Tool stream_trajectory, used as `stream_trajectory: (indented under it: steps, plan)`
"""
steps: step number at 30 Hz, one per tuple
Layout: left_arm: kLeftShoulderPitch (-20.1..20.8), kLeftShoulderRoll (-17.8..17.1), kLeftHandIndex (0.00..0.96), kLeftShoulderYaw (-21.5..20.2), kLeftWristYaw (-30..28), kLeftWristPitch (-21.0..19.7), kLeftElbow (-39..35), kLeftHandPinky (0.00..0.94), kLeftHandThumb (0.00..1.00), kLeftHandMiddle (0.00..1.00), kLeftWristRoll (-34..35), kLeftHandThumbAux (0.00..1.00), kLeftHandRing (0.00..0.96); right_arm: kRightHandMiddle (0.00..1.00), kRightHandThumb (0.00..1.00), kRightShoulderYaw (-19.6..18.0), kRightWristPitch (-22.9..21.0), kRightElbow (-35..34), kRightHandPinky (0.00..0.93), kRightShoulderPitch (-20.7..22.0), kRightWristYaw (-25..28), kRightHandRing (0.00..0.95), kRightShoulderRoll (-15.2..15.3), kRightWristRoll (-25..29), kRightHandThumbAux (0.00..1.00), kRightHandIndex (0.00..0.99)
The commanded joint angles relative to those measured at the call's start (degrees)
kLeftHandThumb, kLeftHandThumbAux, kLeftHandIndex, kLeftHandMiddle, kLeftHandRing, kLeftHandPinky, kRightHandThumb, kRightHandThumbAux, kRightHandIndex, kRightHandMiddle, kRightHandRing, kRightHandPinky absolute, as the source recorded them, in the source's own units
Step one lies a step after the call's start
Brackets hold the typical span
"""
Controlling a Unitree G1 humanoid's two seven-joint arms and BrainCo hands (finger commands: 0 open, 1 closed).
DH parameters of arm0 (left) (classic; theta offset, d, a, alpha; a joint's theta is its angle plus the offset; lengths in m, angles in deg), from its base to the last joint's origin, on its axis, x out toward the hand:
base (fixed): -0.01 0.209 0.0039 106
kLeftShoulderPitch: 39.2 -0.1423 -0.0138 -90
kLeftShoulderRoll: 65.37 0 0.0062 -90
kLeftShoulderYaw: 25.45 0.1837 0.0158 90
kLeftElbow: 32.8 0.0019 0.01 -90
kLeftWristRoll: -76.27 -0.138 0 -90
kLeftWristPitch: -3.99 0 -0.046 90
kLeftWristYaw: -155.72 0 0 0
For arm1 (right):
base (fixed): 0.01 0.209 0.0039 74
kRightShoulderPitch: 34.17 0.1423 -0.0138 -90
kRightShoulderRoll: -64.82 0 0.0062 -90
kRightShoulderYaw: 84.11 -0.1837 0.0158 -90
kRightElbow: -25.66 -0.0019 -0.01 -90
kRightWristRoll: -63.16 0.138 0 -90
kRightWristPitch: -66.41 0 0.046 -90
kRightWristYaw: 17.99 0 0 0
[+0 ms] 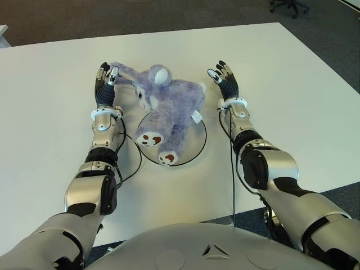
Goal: Put the doll into the plate.
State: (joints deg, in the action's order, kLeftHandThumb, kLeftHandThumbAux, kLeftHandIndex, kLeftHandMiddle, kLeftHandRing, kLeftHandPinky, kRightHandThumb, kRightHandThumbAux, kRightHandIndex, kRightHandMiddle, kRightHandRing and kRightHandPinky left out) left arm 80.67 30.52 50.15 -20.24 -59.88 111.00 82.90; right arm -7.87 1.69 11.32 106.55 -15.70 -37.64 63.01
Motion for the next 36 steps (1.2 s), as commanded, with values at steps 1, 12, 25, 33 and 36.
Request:
stream_trajectory:
  steps: [1,12,25,33,36]
  plan:
    - [-7.6,2.2,0.000,0.4,-0.7,0.1,3.3,0.000,0.000,0.069,-0.4,0.412,0.048,0.030,0.049,-0.3,-2.9,1.4,0.024,-2.7,0.4,0.012,-0.6,0.2,0.689,0.042]
    - [-7.5,2.3,0.000,0.3,-0.8,0.0,3.6,0.005,0.000,0.062,-0.2,0.416,0.044,0.084,0.243,-0.4,-3.3,1.4,0.105,-2.6,-0.6,0.067,-1.1,-0.3,0.809,0.107]
    - [-7.3,2.6,0.000,0.3,-0.5,-0.4,3.4,0.000,0.000,0.062,-0.2,0.410,0.038,0.078,0.252,1.8,-3.5,1.4,0.079,-2.6,-1.3,0.062,-0.5,-2.1,0.851,0.103]
    - [-7.2,2.8,0.000,0.1,-0.6,-0.3,3.5,0.001,0.000,0.062,0.1,0.414,0.039,0.077,0.245,2.1,-3.5,1.3,0.081,-2.6,-1.3,0.059,-0.5,-2.4,0.862,0.101]
    - [-7.1,2.8,0.000,0.0,-0.6,-0.3,3.6,0.000,0.000,0.063,0.1,0.416,0.040,0.079,0.257,2.1,-3.5,1.3,0.082,-2.6,-1.3,0.061,-0.5,-2.4,0.864,0.103]
